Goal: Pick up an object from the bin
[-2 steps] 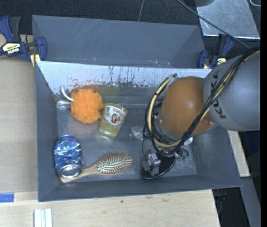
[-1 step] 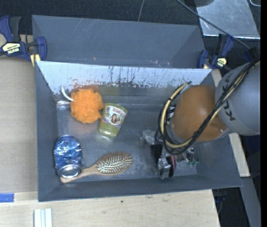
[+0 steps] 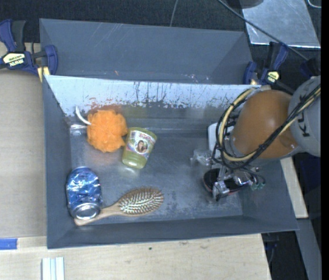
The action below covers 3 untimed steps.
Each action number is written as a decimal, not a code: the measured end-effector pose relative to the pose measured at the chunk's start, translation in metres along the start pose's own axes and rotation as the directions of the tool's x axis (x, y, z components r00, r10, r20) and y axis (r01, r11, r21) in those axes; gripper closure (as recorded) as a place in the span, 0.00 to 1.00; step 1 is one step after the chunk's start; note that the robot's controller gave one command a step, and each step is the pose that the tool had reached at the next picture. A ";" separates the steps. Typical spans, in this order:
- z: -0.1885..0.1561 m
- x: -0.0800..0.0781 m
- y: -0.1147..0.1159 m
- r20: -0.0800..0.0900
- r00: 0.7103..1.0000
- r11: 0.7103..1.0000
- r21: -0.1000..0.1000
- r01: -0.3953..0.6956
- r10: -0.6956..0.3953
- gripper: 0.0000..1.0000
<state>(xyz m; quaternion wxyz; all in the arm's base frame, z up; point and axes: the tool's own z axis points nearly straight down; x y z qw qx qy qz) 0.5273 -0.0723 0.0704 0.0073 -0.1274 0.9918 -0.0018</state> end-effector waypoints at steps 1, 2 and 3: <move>0.001 0.013 -0.034 0.001 0.998 0.998 -0.004 0.067 -0.067 0.00; 0.000 0.045 -0.032 0.001 0.998 0.998 -0.005 0.066 -0.066 0.00; 0.000 0.043 -0.032 0.004 0.998 0.998 -0.004 0.067 -0.067 1.00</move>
Offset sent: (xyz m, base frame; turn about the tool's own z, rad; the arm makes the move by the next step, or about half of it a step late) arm -0.0044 -0.0668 -0.0004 -0.0608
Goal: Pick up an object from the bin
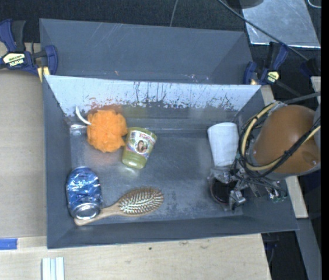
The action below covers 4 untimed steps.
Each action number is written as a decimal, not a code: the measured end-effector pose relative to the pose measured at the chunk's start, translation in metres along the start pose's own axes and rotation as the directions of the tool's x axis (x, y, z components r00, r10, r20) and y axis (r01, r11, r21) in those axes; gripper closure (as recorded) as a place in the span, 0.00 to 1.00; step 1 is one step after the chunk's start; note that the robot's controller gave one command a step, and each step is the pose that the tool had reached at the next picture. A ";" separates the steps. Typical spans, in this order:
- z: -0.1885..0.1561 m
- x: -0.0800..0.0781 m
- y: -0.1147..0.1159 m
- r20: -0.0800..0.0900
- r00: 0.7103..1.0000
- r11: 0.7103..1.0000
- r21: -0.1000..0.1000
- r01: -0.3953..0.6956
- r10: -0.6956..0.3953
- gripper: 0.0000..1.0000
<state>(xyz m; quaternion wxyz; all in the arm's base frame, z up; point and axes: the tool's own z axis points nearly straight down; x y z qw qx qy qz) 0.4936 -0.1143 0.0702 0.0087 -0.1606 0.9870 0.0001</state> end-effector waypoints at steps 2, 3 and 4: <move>-0.208 -0.025 -0.003 0.013 0.980 0.981 0.010 0.196 -0.196 1.00; -0.150 0.018 -0.034 0.009 0.937 0.937 0.010 0.350 -0.350 1.00; -0.171 -0.015 0.010 0.011 0.851 0.851 0.014 0.525 -0.526 1.00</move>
Offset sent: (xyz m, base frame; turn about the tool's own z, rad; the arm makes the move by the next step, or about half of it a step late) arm 0.0115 -0.0072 0.2064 0.0219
